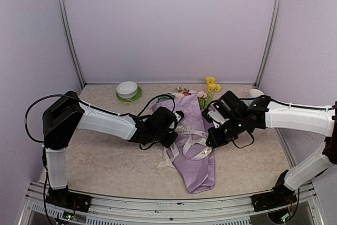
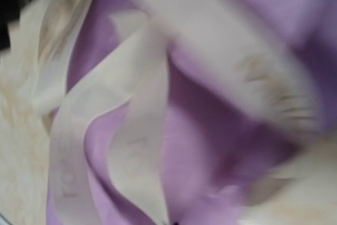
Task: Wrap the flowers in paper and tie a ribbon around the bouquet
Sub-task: Cross the ribbon over the folded bouquet.
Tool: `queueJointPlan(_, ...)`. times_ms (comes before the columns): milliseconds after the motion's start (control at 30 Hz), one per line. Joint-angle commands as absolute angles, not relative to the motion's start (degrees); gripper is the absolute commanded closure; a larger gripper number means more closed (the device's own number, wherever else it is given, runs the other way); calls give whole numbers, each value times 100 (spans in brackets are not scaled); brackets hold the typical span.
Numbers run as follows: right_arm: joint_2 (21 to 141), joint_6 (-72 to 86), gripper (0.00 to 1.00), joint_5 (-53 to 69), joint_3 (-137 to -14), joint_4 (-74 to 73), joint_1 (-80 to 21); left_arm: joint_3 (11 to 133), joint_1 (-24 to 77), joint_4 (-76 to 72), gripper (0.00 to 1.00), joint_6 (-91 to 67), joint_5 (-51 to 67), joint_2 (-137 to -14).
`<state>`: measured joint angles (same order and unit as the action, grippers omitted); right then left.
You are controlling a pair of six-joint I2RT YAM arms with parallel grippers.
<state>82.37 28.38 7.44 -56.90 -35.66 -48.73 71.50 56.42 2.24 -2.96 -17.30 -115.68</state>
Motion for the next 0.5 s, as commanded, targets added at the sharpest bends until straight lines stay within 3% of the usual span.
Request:
queueJointPlan(0,7554,3013,100,-225,-6049,-4475,-4660,7065,5607,246,100,-229,-1819,-11487)
queueJointPlan(200,6953,3021,100,-746,-6436,-5274,-4388,7099,5614,220,100,-236,-1860,-11483)
queueJointPlan(467,6711,3005,100,-189,-6257,-5502,-3891,7486,5905,297,100,-134,-2671,-11362)
